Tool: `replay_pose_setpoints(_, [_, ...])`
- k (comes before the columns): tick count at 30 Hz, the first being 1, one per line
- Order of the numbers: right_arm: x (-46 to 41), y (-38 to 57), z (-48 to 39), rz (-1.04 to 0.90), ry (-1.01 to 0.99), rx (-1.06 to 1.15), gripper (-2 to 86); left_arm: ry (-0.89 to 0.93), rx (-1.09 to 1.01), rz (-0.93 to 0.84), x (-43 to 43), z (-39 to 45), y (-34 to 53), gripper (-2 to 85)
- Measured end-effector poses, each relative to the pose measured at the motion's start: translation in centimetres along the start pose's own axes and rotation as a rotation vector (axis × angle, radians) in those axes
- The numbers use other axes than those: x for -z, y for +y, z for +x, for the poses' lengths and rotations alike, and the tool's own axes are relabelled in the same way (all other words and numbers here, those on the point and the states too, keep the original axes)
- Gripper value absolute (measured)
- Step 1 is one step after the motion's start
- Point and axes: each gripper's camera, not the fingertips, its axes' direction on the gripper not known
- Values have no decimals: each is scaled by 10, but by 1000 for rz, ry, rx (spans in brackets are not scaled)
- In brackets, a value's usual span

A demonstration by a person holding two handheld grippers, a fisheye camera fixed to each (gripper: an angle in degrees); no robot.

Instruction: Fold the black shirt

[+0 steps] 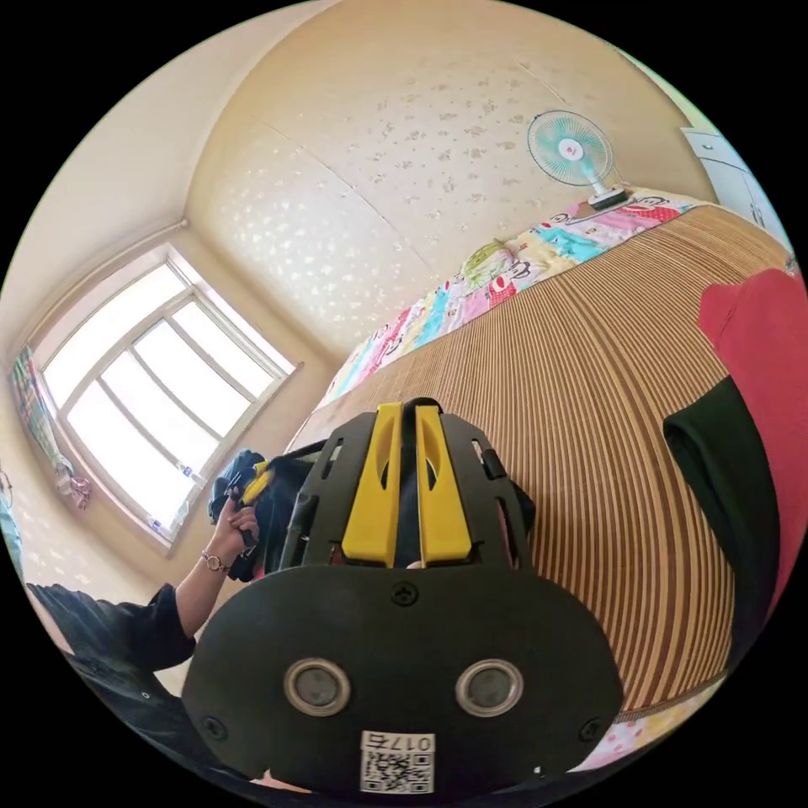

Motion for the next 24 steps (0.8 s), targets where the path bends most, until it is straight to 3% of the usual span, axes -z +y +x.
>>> replay_pose_setpoints(4, [-44,15,32,-43,59,-68,81,40,15,60,8,-32,8,110])
replay_pose_setpoints(10, [-76,40,37,-56,141,-6,119,-106,-63,-33,4,-44,42,118])
replay_pose_setpoints(13, [-100,44,11,-99,222,111,115,-226,-138,-130,-26,-39,39,112])
replay_pose_setpoints(18, [-191,46,-25,-382,342,341,119,-368,-268,-463,-131,-34,12,124])
replay_pose_setpoints(24, [-266,80,5,-552,361,309,115,-547,-286,-606,-204,-78,31,105])
